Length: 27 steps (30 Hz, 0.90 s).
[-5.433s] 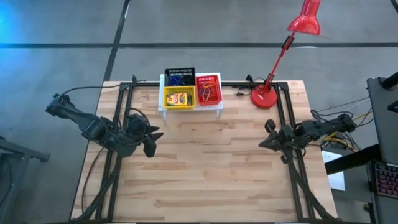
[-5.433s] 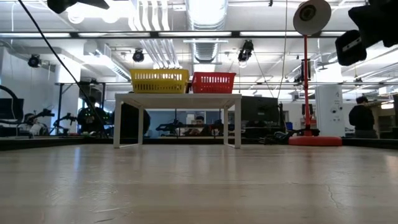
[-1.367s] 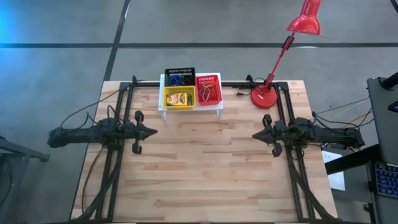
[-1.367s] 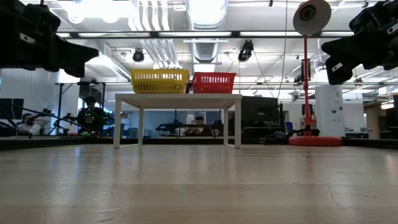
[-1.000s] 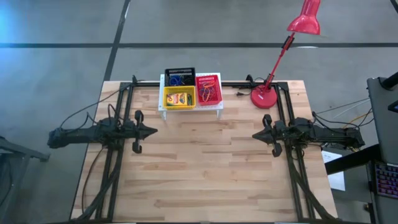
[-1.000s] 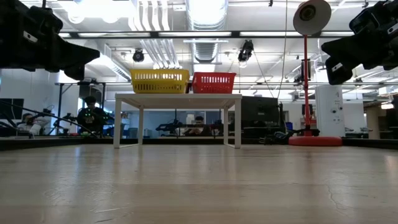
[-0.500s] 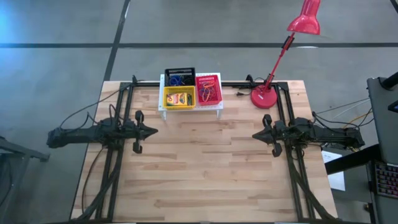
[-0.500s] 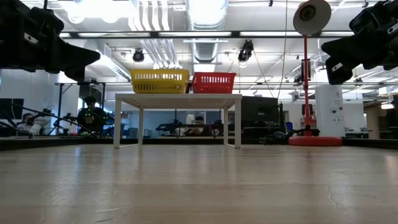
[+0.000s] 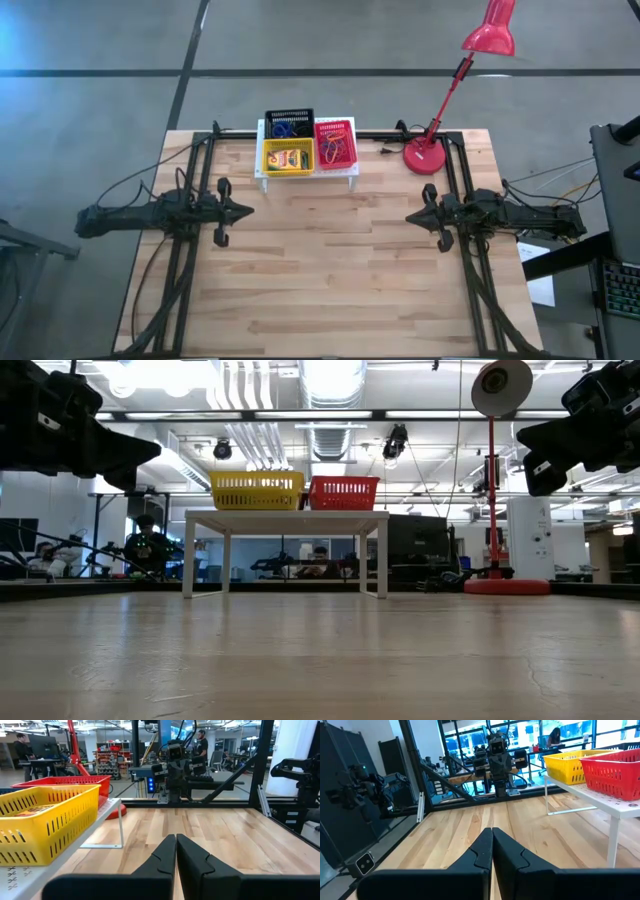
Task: Pick & Place Office Desk Supplies
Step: Return to Home Position
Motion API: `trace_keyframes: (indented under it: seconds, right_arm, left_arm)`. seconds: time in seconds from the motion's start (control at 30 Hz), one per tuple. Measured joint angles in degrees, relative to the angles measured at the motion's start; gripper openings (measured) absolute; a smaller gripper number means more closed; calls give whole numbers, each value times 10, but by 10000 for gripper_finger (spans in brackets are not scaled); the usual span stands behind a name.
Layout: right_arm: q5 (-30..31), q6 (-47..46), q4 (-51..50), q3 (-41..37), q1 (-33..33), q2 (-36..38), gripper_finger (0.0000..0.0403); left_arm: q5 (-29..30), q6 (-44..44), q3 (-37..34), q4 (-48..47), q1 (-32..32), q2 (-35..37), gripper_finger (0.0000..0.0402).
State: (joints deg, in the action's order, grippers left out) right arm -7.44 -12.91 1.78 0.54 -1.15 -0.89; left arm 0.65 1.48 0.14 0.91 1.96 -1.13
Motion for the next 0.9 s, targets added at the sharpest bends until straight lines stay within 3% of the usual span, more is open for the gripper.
trace_keyframes:
  seconds: [0.23,0.37,0.5,0.7,0.9]
  right_arm:
    - [-1,16,-1,0,0,-1,8]
    - [5,132,-2,0,3,0,8]
    - [60,206,-11,1,13,9,8]
    - [75,172,-16,1,12,9,8]
    - [75,203,-16,1,8,9,8]
  left_arm:
    - [0,0,0,1,0,0,21]
    - [0,0,0,1,0,0,21]
    - [0,0,0,1,0,0,21]
    - [0,-1,0,2,0,-2,21]
    - [0,-2,0,2,0,-2,21]
